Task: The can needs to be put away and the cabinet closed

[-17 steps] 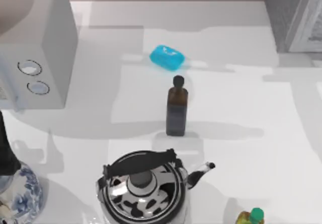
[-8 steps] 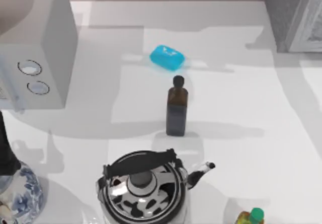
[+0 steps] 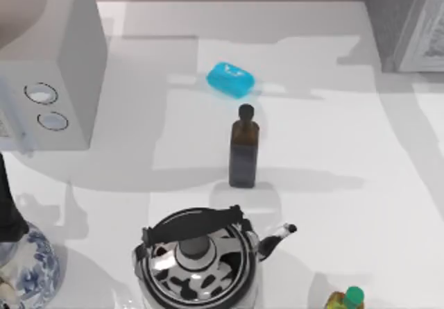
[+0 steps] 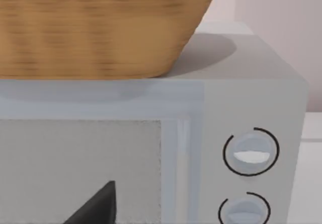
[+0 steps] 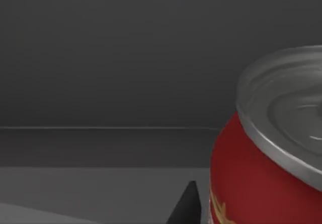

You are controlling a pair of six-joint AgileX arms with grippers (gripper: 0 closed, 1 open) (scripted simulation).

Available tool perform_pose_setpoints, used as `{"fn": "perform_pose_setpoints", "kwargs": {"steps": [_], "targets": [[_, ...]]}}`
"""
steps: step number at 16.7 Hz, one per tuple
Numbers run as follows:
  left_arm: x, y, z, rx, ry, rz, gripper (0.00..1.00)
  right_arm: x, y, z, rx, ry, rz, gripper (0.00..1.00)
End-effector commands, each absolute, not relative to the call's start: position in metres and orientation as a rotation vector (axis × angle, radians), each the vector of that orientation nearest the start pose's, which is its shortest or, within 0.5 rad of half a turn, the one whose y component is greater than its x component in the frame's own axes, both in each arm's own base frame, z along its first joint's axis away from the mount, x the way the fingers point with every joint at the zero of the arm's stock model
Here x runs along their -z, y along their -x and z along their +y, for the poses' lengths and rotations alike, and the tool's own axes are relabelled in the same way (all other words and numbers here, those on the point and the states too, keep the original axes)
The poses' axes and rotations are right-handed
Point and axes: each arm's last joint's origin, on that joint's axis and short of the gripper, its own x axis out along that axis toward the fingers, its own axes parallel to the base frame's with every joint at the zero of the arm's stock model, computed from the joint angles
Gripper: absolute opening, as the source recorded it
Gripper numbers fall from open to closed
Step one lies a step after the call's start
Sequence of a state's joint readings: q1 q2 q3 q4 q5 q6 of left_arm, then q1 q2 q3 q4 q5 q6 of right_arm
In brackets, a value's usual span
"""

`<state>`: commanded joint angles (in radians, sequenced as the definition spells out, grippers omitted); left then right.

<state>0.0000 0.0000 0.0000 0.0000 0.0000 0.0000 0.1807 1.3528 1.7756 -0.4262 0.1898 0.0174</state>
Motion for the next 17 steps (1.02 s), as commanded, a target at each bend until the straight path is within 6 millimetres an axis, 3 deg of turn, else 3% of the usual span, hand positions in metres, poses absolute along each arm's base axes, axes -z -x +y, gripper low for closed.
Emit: {"fn": "perform_pose_setpoints", "kwargs": {"steps": [3,9,14,17], "targets": [[-0.160,-0.106,-0.001,0.000,0.000,0.000,1.00,-0.523,-0.283,0.052,-0.018,0.001,0.001,0.00],[-0.160,-0.106,-0.001,0.000,0.000,0.000,1.00,-0.549,-0.347,0.056,-0.031,-0.015,-0.030,0.00],[-0.160,-0.106,-0.001,0.000,0.000,0.000,1.00,-0.535,-0.396,0.049,-0.011,-0.011,-0.004,0.00],[-0.160,-0.106,-0.001,0.000,0.000,0.000,1.00,-0.529,-0.406,0.045,0.003,-0.003,0.006,0.00]]}}
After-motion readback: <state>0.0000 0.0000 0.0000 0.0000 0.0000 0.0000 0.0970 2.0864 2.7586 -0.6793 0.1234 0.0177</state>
